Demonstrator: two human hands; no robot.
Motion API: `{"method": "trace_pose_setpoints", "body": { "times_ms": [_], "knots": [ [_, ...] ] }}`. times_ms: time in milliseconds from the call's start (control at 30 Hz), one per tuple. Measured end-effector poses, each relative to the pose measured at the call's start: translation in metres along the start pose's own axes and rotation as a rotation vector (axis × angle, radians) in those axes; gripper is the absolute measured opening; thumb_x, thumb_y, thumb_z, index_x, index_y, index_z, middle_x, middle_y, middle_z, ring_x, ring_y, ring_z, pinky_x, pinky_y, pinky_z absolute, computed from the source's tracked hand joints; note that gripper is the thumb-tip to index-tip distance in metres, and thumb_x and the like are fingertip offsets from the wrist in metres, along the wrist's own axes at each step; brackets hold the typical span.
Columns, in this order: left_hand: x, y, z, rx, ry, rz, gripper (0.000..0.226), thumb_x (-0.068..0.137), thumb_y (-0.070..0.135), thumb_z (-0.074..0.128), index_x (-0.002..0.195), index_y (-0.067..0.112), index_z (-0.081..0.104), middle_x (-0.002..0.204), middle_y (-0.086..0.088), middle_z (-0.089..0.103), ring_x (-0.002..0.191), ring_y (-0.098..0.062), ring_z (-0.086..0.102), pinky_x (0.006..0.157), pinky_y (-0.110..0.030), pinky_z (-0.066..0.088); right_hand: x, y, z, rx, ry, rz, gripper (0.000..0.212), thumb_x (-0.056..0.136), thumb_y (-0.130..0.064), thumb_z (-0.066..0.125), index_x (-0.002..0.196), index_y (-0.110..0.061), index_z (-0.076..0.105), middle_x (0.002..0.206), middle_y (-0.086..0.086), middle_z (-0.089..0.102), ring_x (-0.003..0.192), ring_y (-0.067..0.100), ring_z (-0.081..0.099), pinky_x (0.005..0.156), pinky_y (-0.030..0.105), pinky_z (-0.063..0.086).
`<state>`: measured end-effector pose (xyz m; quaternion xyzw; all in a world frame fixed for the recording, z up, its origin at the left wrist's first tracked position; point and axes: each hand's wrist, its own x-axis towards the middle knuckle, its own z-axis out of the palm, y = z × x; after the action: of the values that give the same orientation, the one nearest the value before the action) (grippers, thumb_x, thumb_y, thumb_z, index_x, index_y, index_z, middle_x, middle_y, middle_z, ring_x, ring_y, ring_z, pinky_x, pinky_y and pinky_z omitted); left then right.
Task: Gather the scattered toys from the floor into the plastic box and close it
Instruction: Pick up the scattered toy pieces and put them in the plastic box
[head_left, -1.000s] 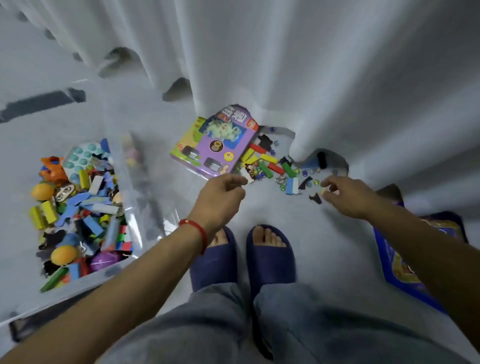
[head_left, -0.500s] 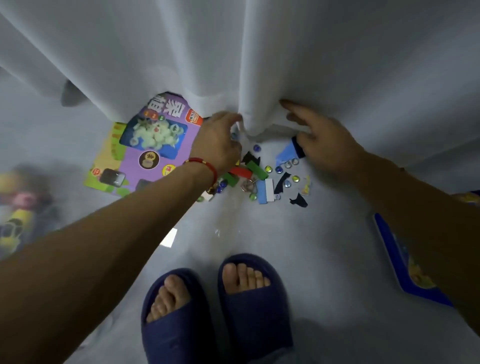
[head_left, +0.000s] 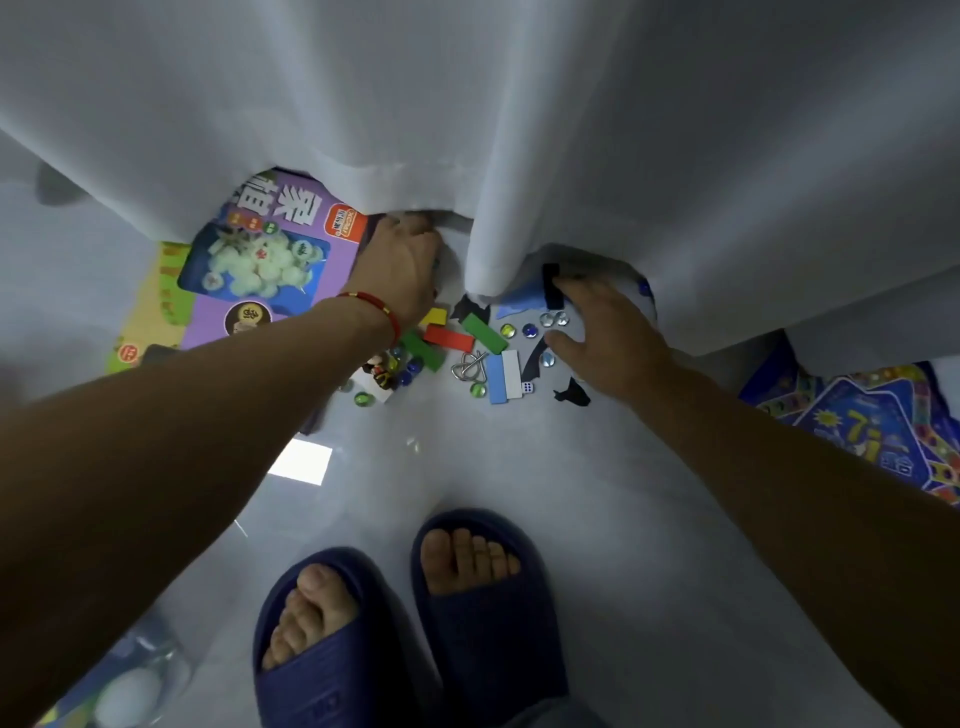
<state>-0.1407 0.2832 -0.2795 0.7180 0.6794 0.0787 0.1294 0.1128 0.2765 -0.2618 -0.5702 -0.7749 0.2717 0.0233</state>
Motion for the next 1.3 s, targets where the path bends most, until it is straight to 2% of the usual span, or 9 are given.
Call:
{"method": "trace_pose_setpoints", "body": {
  "times_ms": [200,300,400,500,700,833,1000,1067,1300],
  "knots": [
    [-0.017,0.0,-0.001,-0.045,0.007,-0.008,0.025,0.091,0.0,0.057,0.113,-0.003,0.066,0.112,-0.023,0.06,0.102,-0.039,0.054,0.088,-0.042,0.046,-0.005,-0.015,0.017,0.053,0.041,0.049,0.06,0.092,-0.025,0.07,0.144,-0.01,0.045,0.144,0.009,0.051,0.134,0.026,0.046,0.111,0.035,0.038],
    [-0.025,0.003,-0.001,-0.086,-0.009,0.013,0.021,0.089,0.001,0.054,0.107,-0.001,0.065,0.105,-0.02,0.061,0.097,-0.036,0.055,0.083,-0.037,0.044,-0.006,-0.015,0.017,0.049,0.069,0.046,0.046,0.093,-0.024,0.067,0.134,-0.008,0.053,0.133,0.012,0.058,0.124,0.027,0.053,0.102,0.035,0.044],
    [-0.036,0.017,-0.004,-0.136,0.021,0.046,0.021,0.09,0.007,0.053,0.108,0.0,0.062,0.107,-0.018,0.06,0.101,-0.035,0.054,0.086,-0.038,0.045,0.0,-0.002,-0.002,0.007,0.352,0.098,0.023,0.093,-0.012,0.056,0.112,-0.006,0.064,0.109,0.014,0.066,0.103,0.03,0.063,0.08,0.028,0.044],
    [-0.043,0.034,-0.006,-0.182,0.07,0.091,0.035,0.087,0.01,0.057,0.121,0.002,0.059,0.119,-0.019,0.059,0.112,-0.036,0.052,0.096,-0.045,0.048,-0.001,0.025,-0.032,0.051,0.563,0.253,0.036,0.087,0.002,0.05,0.115,-0.009,0.07,0.117,0.012,0.069,0.109,0.028,0.063,0.084,0.025,0.042],
    [-0.025,0.027,-0.017,-0.016,0.108,-0.044,0.063,0.078,0.0,0.066,0.137,0.001,0.046,0.14,-0.026,0.044,0.132,-0.043,0.037,0.106,-0.051,0.042,-0.009,0.077,-0.028,-0.044,0.353,0.179,0.049,0.085,0.003,0.051,0.13,-0.009,0.064,0.126,0.017,0.065,0.118,0.037,0.059,0.103,0.042,0.046],
    [-0.011,0.004,-0.014,0.121,-0.003,0.005,0.061,0.077,-0.001,0.064,0.134,-0.007,0.044,0.137,-0.031,0.041,0.125,-0.047,0.04,0.103,-0.051,0.044,-0.01,0.081,-0.025,-0.108,0.373,0.146,0.051,0.077,0.007,0.059,0.125,-0.006,0.067,0.119,0.02,0.065,0.113,0.04,0.057,0.1,0.039,0.044],
    [-0.001,-0.012,-0.001,0.1,-0.081,-0.041,0.059,0.077,-0.002,0.068,0.131,-0.005,0.045,0.13,-0.029,0.046,0.114,-0.046,0.048,0.096,-0.052,0.049,-0.011,0.081,-0.019,-0.11,0.314,0.195,0.048,0.08,-0.005,0.068,0.128,-0.008,0.065,0.128,0.021,0.057,0.114,0.041,0.055,0.104,0.042,0.043],
    [0.001,-0.012,0.0,0.127,-0.053,-0.011,0.054,0.078,-0.004,0.067,0.129,-0.005,0.049,0.127,-0.029,0.05,0.112,-0.046,0.051,0.096,-0.051,0.05,-0.012,0.08,-0.015,-0.097,0.266,0.186,0.048,0.083,-0.01,0.071,0.129,-0.007,0.063,0.13,0.022,0.057,0.116,0.042,0.055,0.104,0.046,0.044],
    [0.005,-0.013,-0.002,0.147,-0.02,0.065,0.019,0.088,0.001,0.063,0.106,0.0,0.07,0.115,-0.022,0.064,0.104,-0.038,0.06,0.094,-0.045,0.051,-0.008,0.052,-0.003,-0.044,0.279,0.144,0.051,0.085,-0.019,0.076,0.129,-0.005,0.056,0.132,0.021,0.05,0.125,0.039,0.047,0.104,0.044,0.043]
  ]
}}
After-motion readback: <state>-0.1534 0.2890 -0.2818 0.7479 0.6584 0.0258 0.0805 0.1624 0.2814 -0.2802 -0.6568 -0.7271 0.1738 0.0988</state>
